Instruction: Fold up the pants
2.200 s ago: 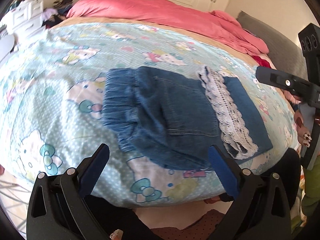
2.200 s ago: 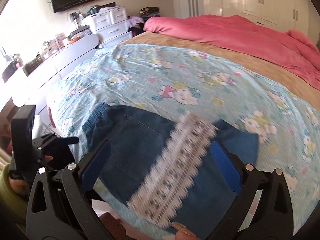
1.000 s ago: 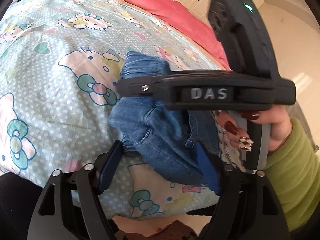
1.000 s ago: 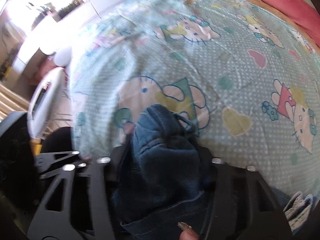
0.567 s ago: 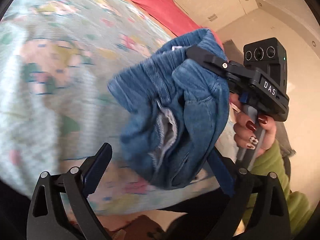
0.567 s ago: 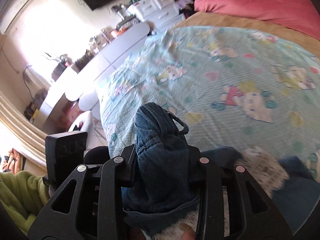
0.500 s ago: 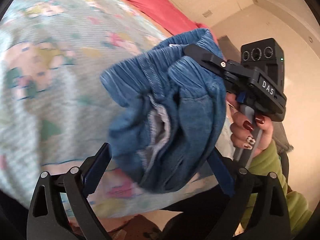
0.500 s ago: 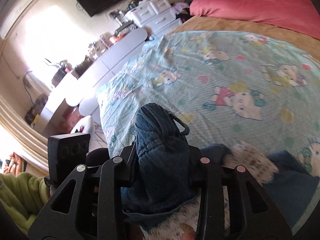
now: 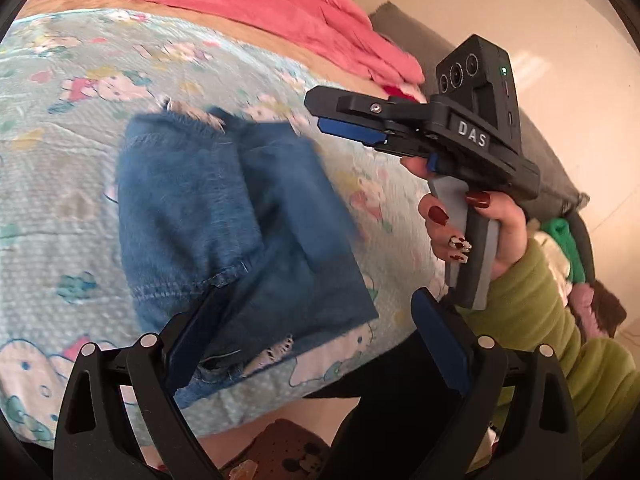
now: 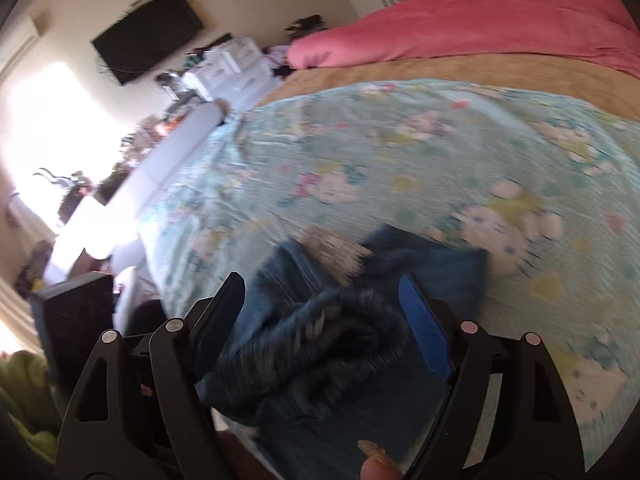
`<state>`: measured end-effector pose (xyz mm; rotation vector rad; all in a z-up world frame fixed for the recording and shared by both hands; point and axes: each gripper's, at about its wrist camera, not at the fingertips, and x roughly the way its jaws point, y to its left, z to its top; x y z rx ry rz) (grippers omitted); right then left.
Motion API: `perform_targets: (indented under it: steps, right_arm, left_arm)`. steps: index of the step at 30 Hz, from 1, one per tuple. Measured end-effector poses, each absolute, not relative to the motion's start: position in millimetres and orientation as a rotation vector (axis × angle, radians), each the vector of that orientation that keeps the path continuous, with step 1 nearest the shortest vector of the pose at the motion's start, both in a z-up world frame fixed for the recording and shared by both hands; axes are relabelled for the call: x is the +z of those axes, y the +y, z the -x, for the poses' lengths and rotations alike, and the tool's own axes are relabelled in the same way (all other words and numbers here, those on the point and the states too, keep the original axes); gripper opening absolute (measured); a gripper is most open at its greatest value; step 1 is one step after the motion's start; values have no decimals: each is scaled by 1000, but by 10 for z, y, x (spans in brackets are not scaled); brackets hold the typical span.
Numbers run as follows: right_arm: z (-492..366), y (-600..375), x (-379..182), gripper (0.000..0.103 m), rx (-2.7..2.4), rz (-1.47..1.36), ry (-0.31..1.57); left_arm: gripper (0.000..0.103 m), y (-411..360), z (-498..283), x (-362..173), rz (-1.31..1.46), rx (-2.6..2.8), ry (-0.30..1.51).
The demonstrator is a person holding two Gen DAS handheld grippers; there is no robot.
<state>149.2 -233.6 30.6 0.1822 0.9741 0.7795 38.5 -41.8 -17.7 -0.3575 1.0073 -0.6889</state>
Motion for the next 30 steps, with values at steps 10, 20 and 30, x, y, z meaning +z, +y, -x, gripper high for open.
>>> perform_targets:
  steps: [10,20,30]
  right_arm:
    - [-1449,-2236,-230,77,585,2,1139]
    - [-994,-2595,287,86,603,-46,904]
    - [7,-2390,373,88,690,151,773]
  left_arm:
    - [96,-430,-375,-301,272,-662,1012]
    - [99,-48,-187,72,247,-552,909]
    - [99,391,-502,160,240,-362,864]
